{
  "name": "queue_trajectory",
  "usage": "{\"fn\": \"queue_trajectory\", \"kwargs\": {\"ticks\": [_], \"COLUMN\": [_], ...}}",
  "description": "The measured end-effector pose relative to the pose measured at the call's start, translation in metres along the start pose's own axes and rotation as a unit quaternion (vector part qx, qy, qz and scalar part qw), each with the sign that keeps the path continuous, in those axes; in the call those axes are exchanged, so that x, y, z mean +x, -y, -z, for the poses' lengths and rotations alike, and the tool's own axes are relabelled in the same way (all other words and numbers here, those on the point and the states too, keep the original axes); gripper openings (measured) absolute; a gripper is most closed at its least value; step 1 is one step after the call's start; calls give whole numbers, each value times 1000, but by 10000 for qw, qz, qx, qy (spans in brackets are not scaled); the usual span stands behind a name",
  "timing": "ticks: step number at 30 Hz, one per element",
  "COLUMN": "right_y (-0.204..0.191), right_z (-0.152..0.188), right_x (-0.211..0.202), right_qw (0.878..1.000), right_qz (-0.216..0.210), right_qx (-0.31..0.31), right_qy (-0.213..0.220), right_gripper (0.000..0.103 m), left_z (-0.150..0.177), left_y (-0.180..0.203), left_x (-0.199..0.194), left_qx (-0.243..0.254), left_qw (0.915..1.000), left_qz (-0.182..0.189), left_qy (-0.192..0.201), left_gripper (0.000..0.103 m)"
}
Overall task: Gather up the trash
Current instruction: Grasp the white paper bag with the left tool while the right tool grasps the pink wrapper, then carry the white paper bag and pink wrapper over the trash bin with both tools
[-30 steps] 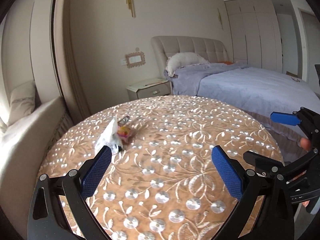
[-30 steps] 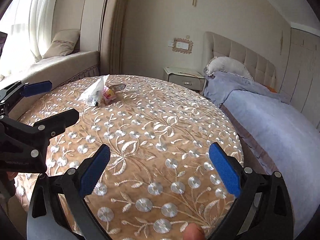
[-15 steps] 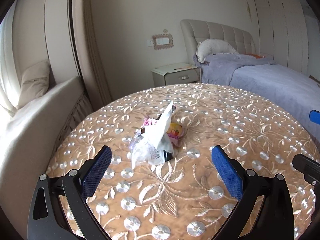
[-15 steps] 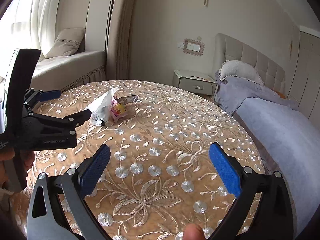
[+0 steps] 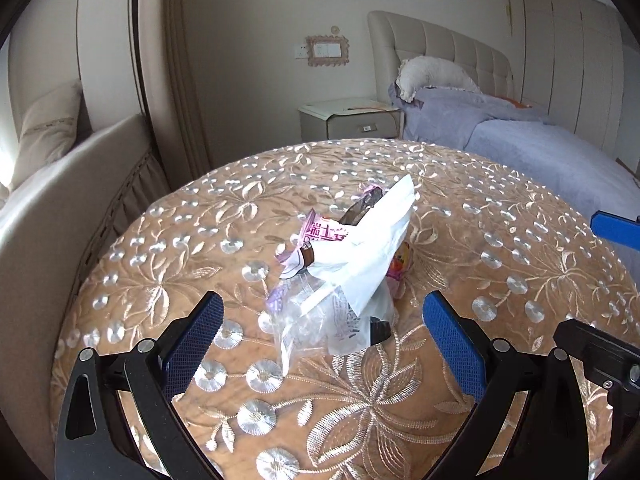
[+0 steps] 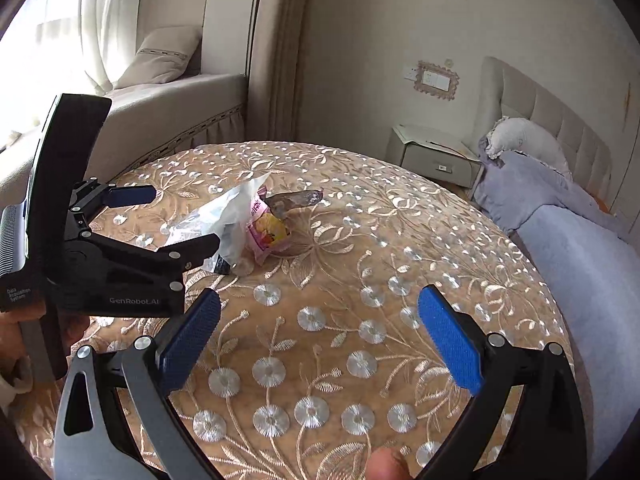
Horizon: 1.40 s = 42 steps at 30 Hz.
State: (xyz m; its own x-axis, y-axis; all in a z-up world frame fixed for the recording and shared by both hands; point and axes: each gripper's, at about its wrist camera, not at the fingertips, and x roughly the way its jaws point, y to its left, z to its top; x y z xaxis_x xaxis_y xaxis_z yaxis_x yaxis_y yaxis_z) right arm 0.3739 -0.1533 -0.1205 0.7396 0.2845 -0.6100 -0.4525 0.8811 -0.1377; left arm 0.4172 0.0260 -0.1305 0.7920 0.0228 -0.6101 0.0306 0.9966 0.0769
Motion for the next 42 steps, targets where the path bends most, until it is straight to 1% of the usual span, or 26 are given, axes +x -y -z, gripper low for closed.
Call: {"fn": "queue_trajectory", "kwargs": {"ticks": [3, 5, 6, 7, 8, 9, 10, 11, 13, 16, 19, 21, 26, 28, 30, 31, 32, 33, 34, 35, 37, 39, 42], "right_y": [-4, -8, -8, -8, -9, -8, -8, -8, -7, -9, -13, -16, -27, -33, -41, -44, -47, -49, -48, -46, -45, -43, -46], "right_z": [-8, -12, -14, -14, -15, -16, -16, -16, -17, -21, -27, -32, -42, -45, -46, -46, -45, -44, -45, -44, -43, -41, -40], "right_x": [13, 20, 23, 27, 30, 34, 38, 41, 47, 58, 70, 79, 108, 119, 130, 136, 141, 146, 146, 145, 141, 129, 92], "right_qw": [9997, 9992, 9991, 9990, 9989, 9989, 9990, 9990, 9992, 9990, 9987, 9986, 9975, 9970, 9959, 9946, 9932, 9919, 9919, 9926, 9935, 9945, 9965], "right_qz": [-44, -44, -39, -39, -47, -70, -108, -136, -165, -270, -346, -405, -471, -429, -371, -418, -454, -413, -487, -465, -356, -324, -253], "right_qx": [-221, -381, -421, -455, -472, -462, -438, -415, -362, -328, -321, -301, -407, -512, -642, -692, -731, -766, -718, -659, -621, -585, -635], "right_qy": [-57, -60, -50, -38, -38, -43, -55, -73, -86, -133, -165, -180, -331, -393, -517, -658, -789, -925, -923, -906, -889, -802, -485], "right_gripper": [98, 98, 98, 98, 98, 98, 98, 98, 98, 98, 98, 98, 98, 98, 90, 78, 62, 53, 41, 31, 23, 21, 19], "left_z": [-3, -5, -6, -6, -7, -8, -9, -10, -10, -10, -11, -12, -15, -16, -15, -15, -15, -14, -14, -14, -14, -13, -14], "left_y": [-1, -2, -1, -1, -2, -2, -3, -4, -4, -6, -10, -18, -36, -39, -39, -39, -39, -39, -40, -41, -45, -47, -46], "left_x": [10, 16, 17, 20, 24, 28, 32, 34, 33, 26, 16, 11, 4, 3, 2, 2, 1, 1, 0, 0, 0, -1, -4], "left_qx": [107, 156, 176, 203, 218, 223, 197, 188, 254, 246, 337, 276, 93, 48, 56, 61, 56, 42, 20, -10, -86, -132, -144], "left_qw": [9999, 9998, 9998, 9997, 9995, 9992, 9986, 9985, 9986, 9992, 9994, 9993, 9987, 9988, 9988, 9988, 9988, 9989, 9990, 9990, 9991, 9989, 9985], "left_qz": [-100, -66, -42, -10, 72, 168, 301, 356, 355, 269, -87, -215, -398, -359, -330, -337, -320, -290, -271, -259, -210, -219, -226], "left_qy": [-37, -71, -77, -109, -203, -296, -375, -371, -306, -158, 53, 147, 294, 325, 346, 352, 364, 365, 358, 360, 360, 386, 482], "left_gripper": [98, 97, 93, 83, 77, 59, 54, 54, 48, 46, 46, 46, 46, 46, 46, 46, 46, 46, 46, 46, 46, 46, 46]}}
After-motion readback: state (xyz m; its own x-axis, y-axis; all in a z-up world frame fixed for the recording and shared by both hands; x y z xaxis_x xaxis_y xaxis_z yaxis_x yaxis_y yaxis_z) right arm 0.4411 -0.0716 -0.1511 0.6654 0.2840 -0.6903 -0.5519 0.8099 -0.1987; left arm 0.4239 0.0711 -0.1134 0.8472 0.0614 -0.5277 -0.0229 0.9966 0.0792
